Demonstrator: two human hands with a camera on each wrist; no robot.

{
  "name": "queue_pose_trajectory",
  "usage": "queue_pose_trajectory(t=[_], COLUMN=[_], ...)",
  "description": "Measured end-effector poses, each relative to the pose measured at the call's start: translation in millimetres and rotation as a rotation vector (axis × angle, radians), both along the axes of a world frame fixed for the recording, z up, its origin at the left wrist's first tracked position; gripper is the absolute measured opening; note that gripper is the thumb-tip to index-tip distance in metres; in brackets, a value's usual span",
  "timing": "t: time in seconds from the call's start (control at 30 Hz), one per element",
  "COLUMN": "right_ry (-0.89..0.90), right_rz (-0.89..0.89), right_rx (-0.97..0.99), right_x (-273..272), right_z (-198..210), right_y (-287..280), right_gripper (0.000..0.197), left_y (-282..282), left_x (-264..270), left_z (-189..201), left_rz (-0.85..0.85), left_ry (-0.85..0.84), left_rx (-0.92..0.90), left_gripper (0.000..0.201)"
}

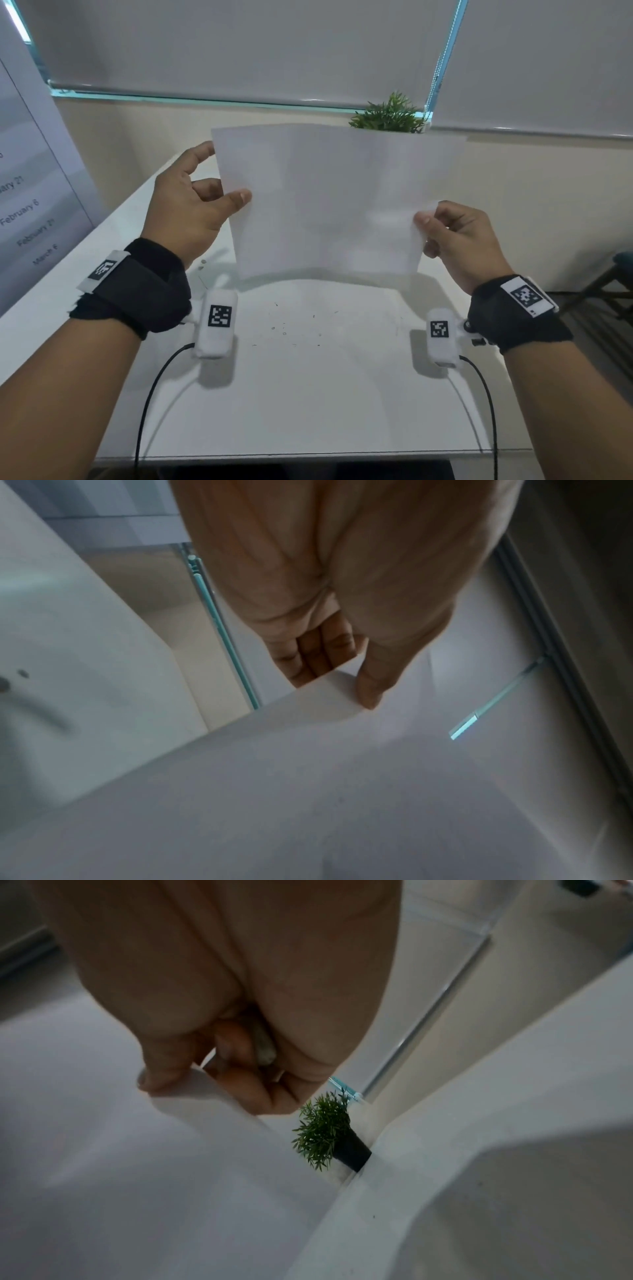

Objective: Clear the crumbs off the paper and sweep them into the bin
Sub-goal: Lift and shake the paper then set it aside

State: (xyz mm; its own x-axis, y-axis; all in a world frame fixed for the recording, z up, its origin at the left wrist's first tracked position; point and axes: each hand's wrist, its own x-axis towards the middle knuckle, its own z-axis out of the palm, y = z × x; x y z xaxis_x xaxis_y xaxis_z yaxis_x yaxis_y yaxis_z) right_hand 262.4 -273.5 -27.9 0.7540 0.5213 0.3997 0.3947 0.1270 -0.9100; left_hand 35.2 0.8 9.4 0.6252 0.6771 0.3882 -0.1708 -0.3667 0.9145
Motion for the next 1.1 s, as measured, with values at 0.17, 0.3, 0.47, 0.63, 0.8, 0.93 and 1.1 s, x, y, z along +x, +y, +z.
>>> queue_pose_trajectory(t=[0.17,0.3,0.47,0.63,0.8,0.93,1.1], right_ry=[0.010,0.021,0.046,0.064,0.122,0.203,0.274], right_rz=[0.025,0.033,0.066,0.050,0.006,-0.036,-0.187], right_rx=[0.003,0.015,0.084,0.141,0.161,0.212,0.165], right_x=[0.1,-6.5,-17.8,-19.2,-8.0,-7.3,0.9], right_z=[0.2,0.9,0.6,1.3,2.4,1.7,-3.8], right_y=[-6.9,-9.3,-21.4,-40.4,-58.6,-69.7,-90.5], right_gripper=[0.030,0.029,0.013,0.014,0.039,0.030,0.028], left_y=[-10.9,-24.2,-53.8,-72.4,-85.6,-82.4,-73.4], left_x=[7.6,25.3,46.0,52.0,43.2,43.3,63.6], left_z=[-5.5,-14.8,-14.2,-3.4,-1.8,-3.4,-4.3], left_rz=[-0.070,0.052,0.272,0.251,0.059,0.039,0.013], left_ry=[0.079,0.160,0.201,0.313,0.457,0.521,0.388], left_rx=[0.017,0.090,0.038,0.258,0.529,0.553,0.298], left_gripper=[0.103,0.129,0.135,0.154,0.167,0.154,0.125])
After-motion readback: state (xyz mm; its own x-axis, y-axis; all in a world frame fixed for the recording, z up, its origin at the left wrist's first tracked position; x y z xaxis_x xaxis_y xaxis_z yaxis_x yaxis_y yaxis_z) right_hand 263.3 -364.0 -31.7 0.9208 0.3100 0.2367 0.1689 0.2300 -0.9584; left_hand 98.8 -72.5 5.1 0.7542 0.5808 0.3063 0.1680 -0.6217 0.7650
